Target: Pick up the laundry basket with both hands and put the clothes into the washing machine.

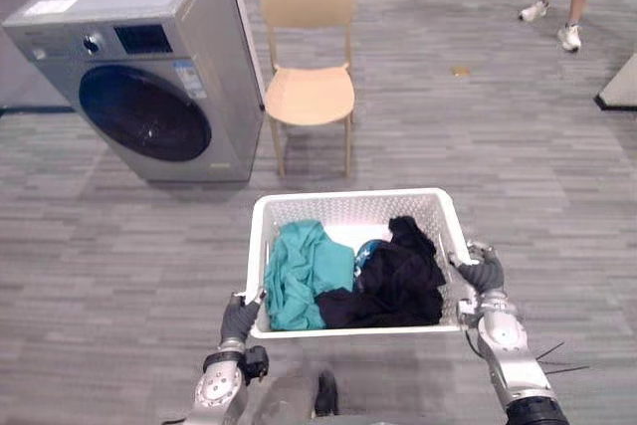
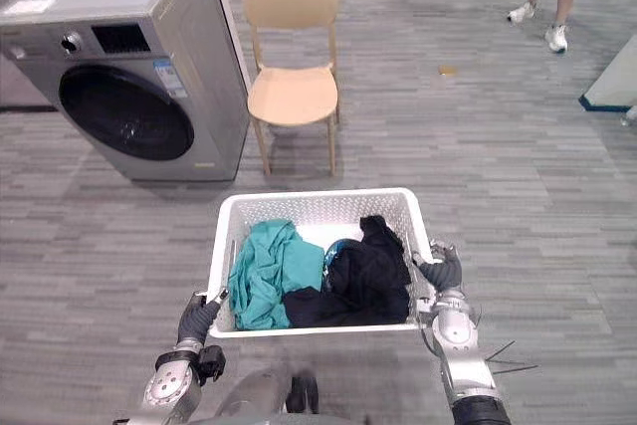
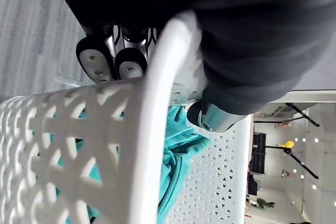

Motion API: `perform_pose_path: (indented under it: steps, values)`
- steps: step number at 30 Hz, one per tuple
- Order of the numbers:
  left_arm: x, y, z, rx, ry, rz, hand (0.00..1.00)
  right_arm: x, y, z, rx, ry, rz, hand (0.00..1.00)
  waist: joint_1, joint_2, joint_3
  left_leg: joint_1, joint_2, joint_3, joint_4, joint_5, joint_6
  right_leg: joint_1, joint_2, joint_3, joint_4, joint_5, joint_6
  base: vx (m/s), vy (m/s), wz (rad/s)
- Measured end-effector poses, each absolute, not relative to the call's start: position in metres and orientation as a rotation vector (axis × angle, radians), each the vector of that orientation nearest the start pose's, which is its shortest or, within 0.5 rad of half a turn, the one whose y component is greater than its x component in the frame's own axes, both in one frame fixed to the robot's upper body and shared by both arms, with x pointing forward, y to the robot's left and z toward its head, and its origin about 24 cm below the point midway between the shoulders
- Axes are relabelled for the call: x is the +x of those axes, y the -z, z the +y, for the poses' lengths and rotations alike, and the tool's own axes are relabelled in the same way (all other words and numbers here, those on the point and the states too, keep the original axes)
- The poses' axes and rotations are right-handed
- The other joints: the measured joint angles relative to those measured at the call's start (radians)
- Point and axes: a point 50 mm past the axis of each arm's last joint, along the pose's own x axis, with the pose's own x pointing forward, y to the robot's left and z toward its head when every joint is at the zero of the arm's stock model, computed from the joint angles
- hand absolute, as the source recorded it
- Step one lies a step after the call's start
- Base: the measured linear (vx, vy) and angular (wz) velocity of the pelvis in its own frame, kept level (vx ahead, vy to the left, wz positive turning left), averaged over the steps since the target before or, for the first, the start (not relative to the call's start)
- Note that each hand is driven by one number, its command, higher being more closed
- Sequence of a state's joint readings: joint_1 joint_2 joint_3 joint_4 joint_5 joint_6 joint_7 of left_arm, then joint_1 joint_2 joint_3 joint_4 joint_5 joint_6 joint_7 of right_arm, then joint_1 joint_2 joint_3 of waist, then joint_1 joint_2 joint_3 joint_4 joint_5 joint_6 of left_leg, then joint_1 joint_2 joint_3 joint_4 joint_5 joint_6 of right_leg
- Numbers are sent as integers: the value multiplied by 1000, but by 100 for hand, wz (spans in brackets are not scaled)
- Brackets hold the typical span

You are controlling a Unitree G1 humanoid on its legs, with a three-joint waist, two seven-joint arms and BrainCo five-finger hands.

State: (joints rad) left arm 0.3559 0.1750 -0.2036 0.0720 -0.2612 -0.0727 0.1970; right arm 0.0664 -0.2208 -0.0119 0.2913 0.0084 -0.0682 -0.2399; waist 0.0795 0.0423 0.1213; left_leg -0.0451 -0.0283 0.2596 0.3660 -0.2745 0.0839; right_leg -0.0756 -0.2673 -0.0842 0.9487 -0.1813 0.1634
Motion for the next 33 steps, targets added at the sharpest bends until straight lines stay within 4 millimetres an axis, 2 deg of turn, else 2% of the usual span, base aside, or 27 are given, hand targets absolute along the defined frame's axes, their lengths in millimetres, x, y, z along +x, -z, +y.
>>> perform_pose_path:
  steps: [1, 2, 3, 5, 7, 8, 9, 10, 11, 12, 13, 14, 15, 16, 17, 18, 19, 20, 21, 23, 24, 26, 27, 28, 30, 32, 33]
  values:
    - [157, 43, 168, -71, -129, 393, 100, 221, 24, -220, -239, 279, 264, 100, -15, 6, -1, 78, -9, -6, -67, 0, 0, -58, 1, -54, 38, -26, -40, 604, 201, 5]
    - [158, 43, 169, -63, -127, 388, 100, 221, 24, -219, -240, 274, 262, 100, -17, 5, -1, 119, -15, -7, -103, 0, 0, -101, 3, -91, 30, -42, -56, 490, 148, 6]
    - [160, 41, 171, -52, -123, 380, 100, 220, 24, -220, -241, 271, 261, 100, -23, 0, -2, 160, -20, -12, -141, 0, -1, -168, 10, -139, -13, -73, -72, 435, 73, 12]
    - [163, 40, 171, -50, -117, 370, 100, 220, 24, -221, -246, 269, 260, 100, -45, 3, 1, 204, -22, -38, -182, -8, -15, -272, 40, -173, -179, -76, -90, 474, 41, 34]
    - [165, 40, 170, -40, -108, 370, 100, 217, 26, -223, -243, 273, 271, 100, -78, -4, 5, 276, -25, -77, -225, -26, -45, -311, 97, -143, -623, 90, -66, 477, -30, 54]
    - [165, 40, 170, -32, -104, 370, 100, 216, 26, -223, -243, 274, 273, 100, -82, -13, 6, 299, -31, -88, -232, -34, -58, -314, 103, -129, -699, 133, -64, 521, -89, 56]
    - [164, 41, 170, -22, -98, 374, 100, 214, 27, -224, -245, 275, 279, 100, -91, -28, 12, 348, -41, -118, -243, -54, -84, -315, 104, -115, -765, 181, -92, 570, -147, 72]
    - [162, 43, 168, -16, -85, 385, 100, 209, 30, -226, -253, 280, 295, 100, -100, -33, 0, 394, -34, -148, -244, -90, -103, -315, 110, -100, -744, 244, -155, 588, -176, 85]
    - [161, 44, 165, -19, -82, 390, 100, 206, 31, -229, -265, 282, 303, 100, -107, -14, -11, 407, -11, -166, -241, -113, -111, -319, 119, -106, -704, 306, -173, 649, -207, 73]
    - [160, 45, 164, -21, -82, 393, 100, 203, 33, -230, -268, 284, 315, 100, -109, -2, -30, 403, 10, -184, -200, -124, -124, -341, 128, -110, -637, 345, -166, 653, -250, 29]
    - [161, 46, 162, -27, -88, 397, 100, 207, 31, -230, -267, 283, 308, 100, -93, 37, -36, 304, 69, -188, 38, -118, -142, -334, 162, -136, -589, 286, -177, 778, -321, 8]
    - [161, 46, 162, -29, -88, 396, 100, 210, 28, -231, -273, 283, 297, 100, -92, 58, -33, 240, 99, -177, 190, -87, -191, -312, 178, -140, -594, 265, -179, 630, -283, -9]
    - [161, 46, 161, -34, -89, 396, 100, 211, 24, -232, -282, 280, 281, 100, -87, 82, -26, 172, 143, -164, 357, -4, -220, -275, 210, -146, -608, 243, -186, 747, -261, -39]
    - [159, 49, 159, -49, -97, 412, 100, 213, 18, -231, -284, 275, 257, 100, -59, 102, -9, 87, 226, -115, 614, 157, -201, -175, 268, -130, -660, 213, -203, 605, -165, -54]
    - [158, 50, 159, -53, -99, 417, 100, 214, 17, -231, -281, 278, 249, 100, -54, 108, -7, 37, 267, -96, 734, 126, -165, -107, 292, -123, -702, 193, -217, 692, -146, -60]
    - [158, 50, 159, -52, -100, 414, 100, 214, 15, -230, -281, 278, 241, 100, -50, 106, -3, 3, 276, -77, 786, 106, -139, -55, 302, -108, -733, 183, -217, 429, -58, -43]
    - [159, 50, 160, -53, -103, 410, 100, 216, 12, -230, -278, 277, 226, 100, -37, 78, 9, -49, 275, -51, 798, 67, -107, 9, 301, -79, -782, 175, -216, 421, -44, -40]
    - [159, 49, 160, -55, -104, 404, 100, 217, 10, -229, -276, 276, 217, 100, -34, 72, 9, -82, 271, -34, 783, 43, -92, 40, 297, -66, -811, 174, -216, 414, 2, -49]
    - [160, 48, 161, -56, -106, 393, 100, 218, 7, -229, -272, 275, 202, 100, -31, 63, 7, -160, 265, -2, 708, 0, -87, 96, 283, -49, -867, 171, -210, 484, 58, -39]
    - [161, 47, 160, -58, -105, 385, 100, 218, 7, -229, -273, 279, 201, 100, -31, 55, 8, -218, 242, 5, 508, -6, -82, 134, 255, -41, -898, 155, -184, 483, 144, -31]
    - [161, 47, 160, -60, -106, 387, 100, 218, 7, -230, -275, 282, 203, 100, -30, 52, 11, -243, 219, -1, 309, 4, -95, 162, 230, -27, -912, 136, -154, 515, 246, -29]
    - [160, 47, 158, -65, -106, 389, 100, 216, 9, -231, -279, 286, 212, 100, -27, 61, 6, -224, 183, -30, 11, 92, -159, 200, 213, -22, -920, 117, -100, 509, 246, -18]
    - [161, 47, 160, -60, -105, 387, 100, 214, 14, -229, -267, 295, 232, 100, -28, 57, 0, -199, 156, -33, -28, 227, -58, 235, 194, -22, -926, 93, -68, 516, 252, 13]
    - [162, 45, 161, -53, -106, 380, 100, 212, 18, -227, -247, 307, 247, 100, -32, 16, -12, -201, 117, -30, -15, 211, -38, 245, 153, -39, -935, 82, -51, 512, 259, 23]
    - [163, 45, 160, -56, -103, 377, 100, 212, 18, -228, -241, 320, 243, 100, -16, -21, -13, -203, 76, -10, 17, 156, -8, 243, 98, -49, -894, 53, -9, 452, 239, 11]
    - [161, 46, 159, -59, -100, 392, 100, 213, 19, -230, -252, 320, 252, 100, -7, -21, -11, -167, 55, -4, 18, 112, 5, 198, 68, -47, -747, 35, 19, 399, 246, -8]
    - [160, 47, 160, -54, -100, 400, 100, 210, 26, -230, -254, 318, 280, 100, -7, -20, -8, -112, 38, 0, -9, 84, 11, 113, 34, -36, -509, 19, 42, 295, 225, -2]
